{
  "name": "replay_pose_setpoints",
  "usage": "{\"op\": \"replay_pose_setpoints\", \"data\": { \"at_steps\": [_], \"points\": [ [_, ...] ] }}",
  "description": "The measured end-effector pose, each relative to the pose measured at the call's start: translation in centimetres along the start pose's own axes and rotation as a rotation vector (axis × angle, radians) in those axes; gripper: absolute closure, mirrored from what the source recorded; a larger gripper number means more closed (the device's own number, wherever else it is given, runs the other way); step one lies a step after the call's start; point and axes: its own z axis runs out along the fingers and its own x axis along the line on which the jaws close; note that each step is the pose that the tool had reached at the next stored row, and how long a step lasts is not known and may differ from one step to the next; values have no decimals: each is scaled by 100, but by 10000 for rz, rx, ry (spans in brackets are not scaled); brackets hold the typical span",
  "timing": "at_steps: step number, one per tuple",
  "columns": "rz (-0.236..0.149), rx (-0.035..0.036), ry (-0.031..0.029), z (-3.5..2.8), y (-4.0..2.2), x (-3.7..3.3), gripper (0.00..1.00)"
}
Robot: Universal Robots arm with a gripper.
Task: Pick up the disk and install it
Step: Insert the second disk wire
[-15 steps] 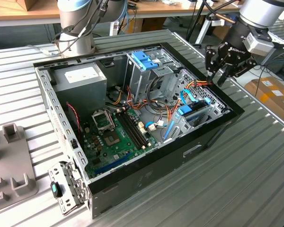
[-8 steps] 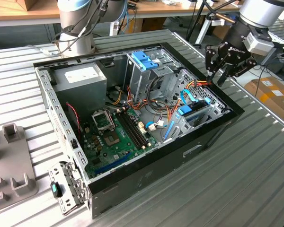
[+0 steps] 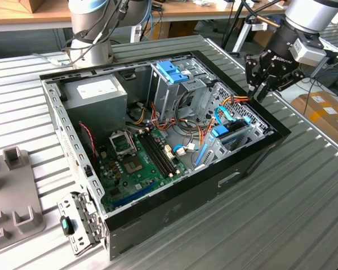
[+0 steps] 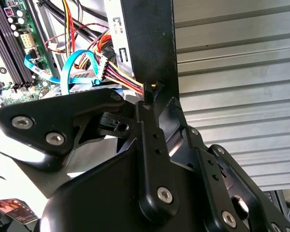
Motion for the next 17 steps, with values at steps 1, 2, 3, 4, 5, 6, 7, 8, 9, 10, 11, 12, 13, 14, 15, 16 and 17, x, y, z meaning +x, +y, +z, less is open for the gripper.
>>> {"op": "replay_pose_setpoints", "data": {
  "at_steps": [1, 2, 3, 4, 5, 6, 7, 8, 9, 10, 11, 12, 13, 14, 15, 16, 17],
  "points": [
    [0, 1, 0, 0, 0, 0, 67],
    [0, 0, 0, 0, 0, 0, 67],
    [0, -1, 2, -1, -1, -1, 67],
    [1, -2, 2, -2, -5, -5, 67],
    [1, -1, 1, -1, -8, -7, 67],
    [0, 0, 1, 0, -9, -8, 67],
    [0, -1, 1, -1, -9, -8, 67],
    [0, 0, 1, 0, -9, -7, 67],
    [0, 0, 0, 0, -10, -8, 67],
    [-1, 0, 0, 0, -10, -8, 67],
    [-1, 0, 0, 0, -10, -8, 69],
    [-1, 0, 0, 0, -10, -8, 75],
    [-2, -1, 1, 0, -10, -8, 82],
    [-2, -1, 1, 0, -10, -8, 82],
    [-2, -1, 1, 0, -10, -8, 84],
    [-2, -1, 1, -1, -10, -8, 84],
    [-2, 0, 1, 0, -10, -8, 84]
  ]
}}
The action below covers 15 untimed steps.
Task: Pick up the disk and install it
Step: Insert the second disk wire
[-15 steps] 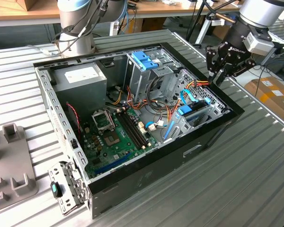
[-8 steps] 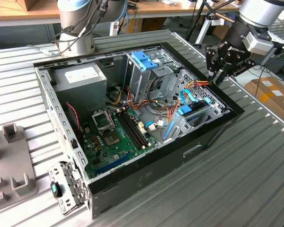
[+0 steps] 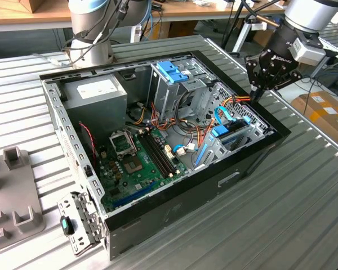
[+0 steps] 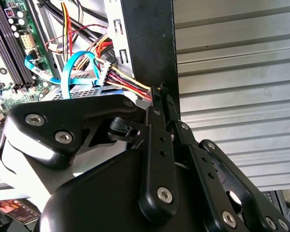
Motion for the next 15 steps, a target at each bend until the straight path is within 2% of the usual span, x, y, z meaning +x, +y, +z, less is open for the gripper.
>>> {"op": "replay_pose_setpoints", "data": {
  "at_steps": [15],
  "points": [
    [-1, 1, -1, -15, 0, 0, 84]
  ]
}}
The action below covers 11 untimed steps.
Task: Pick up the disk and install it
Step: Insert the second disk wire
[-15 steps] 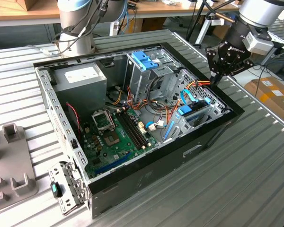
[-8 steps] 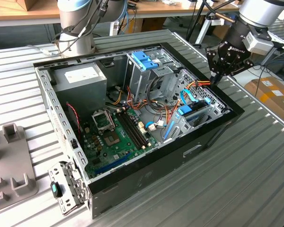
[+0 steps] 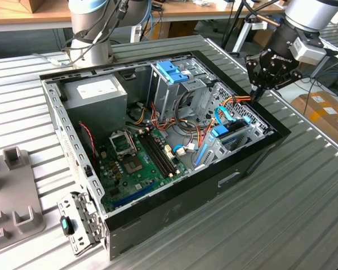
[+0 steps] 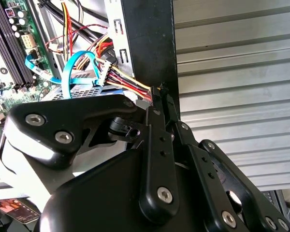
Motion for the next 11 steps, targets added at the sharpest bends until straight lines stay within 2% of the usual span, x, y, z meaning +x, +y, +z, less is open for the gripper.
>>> {"op": "replay_pose_setpoints", "data": {
  "at_steps": [3, 11],
  "points": [
    [0, -1, 1, -1, 15, -19, 84],
    [0, 0, 1, -2, 117, -146, 84]
  ]
}}
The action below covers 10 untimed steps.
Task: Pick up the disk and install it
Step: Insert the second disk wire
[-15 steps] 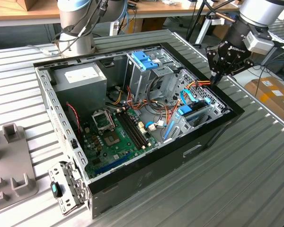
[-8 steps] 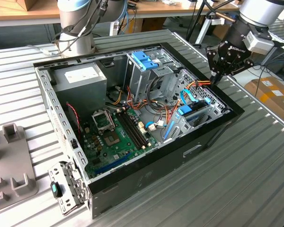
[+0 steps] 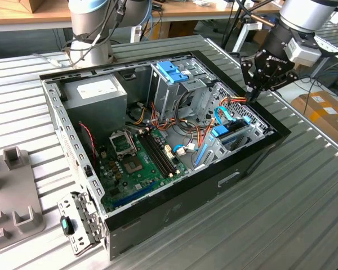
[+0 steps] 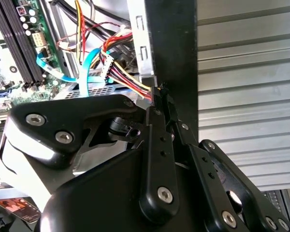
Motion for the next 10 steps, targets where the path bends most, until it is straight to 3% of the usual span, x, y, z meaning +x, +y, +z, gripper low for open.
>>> {"op": "replay_pose_setpoints", "data": {
  "at_steps": [8, 10],
  "points": [
    [0, 0, 0, -1, 102, -127, 84],
    [22, 0, 0, -1, 105, -130, 84]
  ]
}}
